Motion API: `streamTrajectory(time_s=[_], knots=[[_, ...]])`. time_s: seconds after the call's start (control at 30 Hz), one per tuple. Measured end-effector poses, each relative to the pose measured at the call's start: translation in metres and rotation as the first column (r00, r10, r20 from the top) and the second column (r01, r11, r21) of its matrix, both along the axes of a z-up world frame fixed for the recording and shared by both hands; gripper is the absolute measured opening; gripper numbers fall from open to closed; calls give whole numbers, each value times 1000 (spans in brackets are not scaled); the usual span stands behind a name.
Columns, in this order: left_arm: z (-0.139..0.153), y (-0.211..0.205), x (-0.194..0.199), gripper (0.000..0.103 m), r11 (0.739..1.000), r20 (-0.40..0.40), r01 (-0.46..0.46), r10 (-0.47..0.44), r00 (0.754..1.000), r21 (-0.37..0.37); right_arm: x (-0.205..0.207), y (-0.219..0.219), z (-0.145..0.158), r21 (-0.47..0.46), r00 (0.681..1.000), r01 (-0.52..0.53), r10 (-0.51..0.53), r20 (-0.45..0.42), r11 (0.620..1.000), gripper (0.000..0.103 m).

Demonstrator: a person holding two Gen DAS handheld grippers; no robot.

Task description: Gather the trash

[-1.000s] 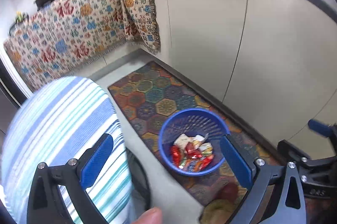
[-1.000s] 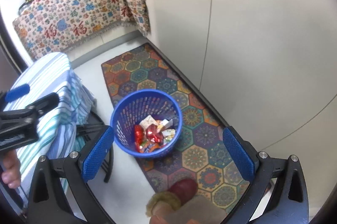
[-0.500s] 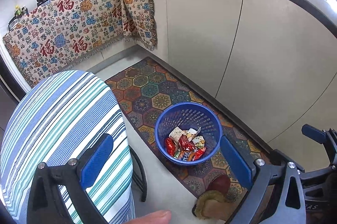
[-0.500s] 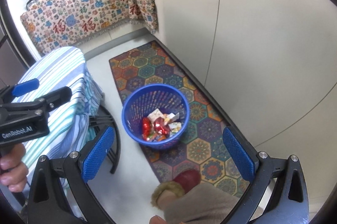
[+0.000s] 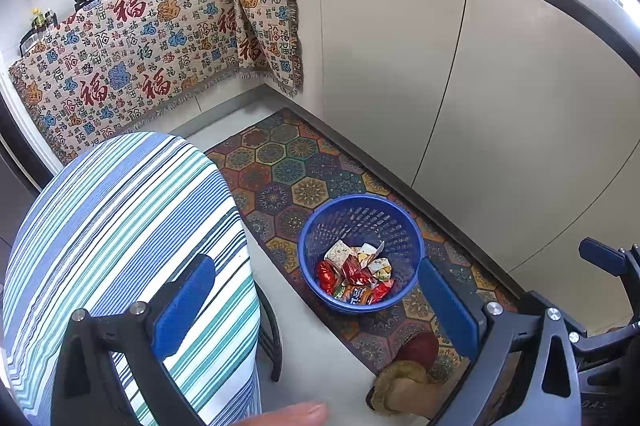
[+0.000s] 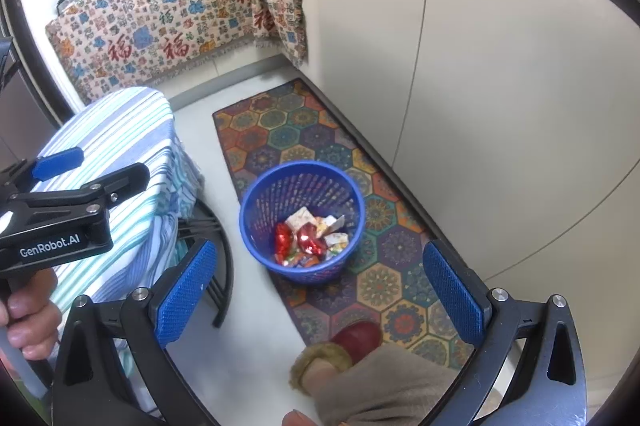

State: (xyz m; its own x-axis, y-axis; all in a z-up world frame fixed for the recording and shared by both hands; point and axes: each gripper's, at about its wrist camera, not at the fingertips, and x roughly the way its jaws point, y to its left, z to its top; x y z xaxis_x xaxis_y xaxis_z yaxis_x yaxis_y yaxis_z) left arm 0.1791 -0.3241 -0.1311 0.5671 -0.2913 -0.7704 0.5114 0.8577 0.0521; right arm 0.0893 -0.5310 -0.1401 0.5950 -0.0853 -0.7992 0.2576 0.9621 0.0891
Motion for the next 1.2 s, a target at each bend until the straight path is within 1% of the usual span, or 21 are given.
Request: streamTrajectory(time_s=[0.33, 1.2], knots=[[-1, 1, 2, 103, 1000, -16, -3, 3, 1000, 3, -1, 0, 0, -1, 1000, 1, -1, -8, 1000, 103], [0, 0, 1, 103, 1000, -17, -3, 3, 1000, 11, -3, -2, 4, -3, 1000, 3, -3, -2, 1000, 103]])
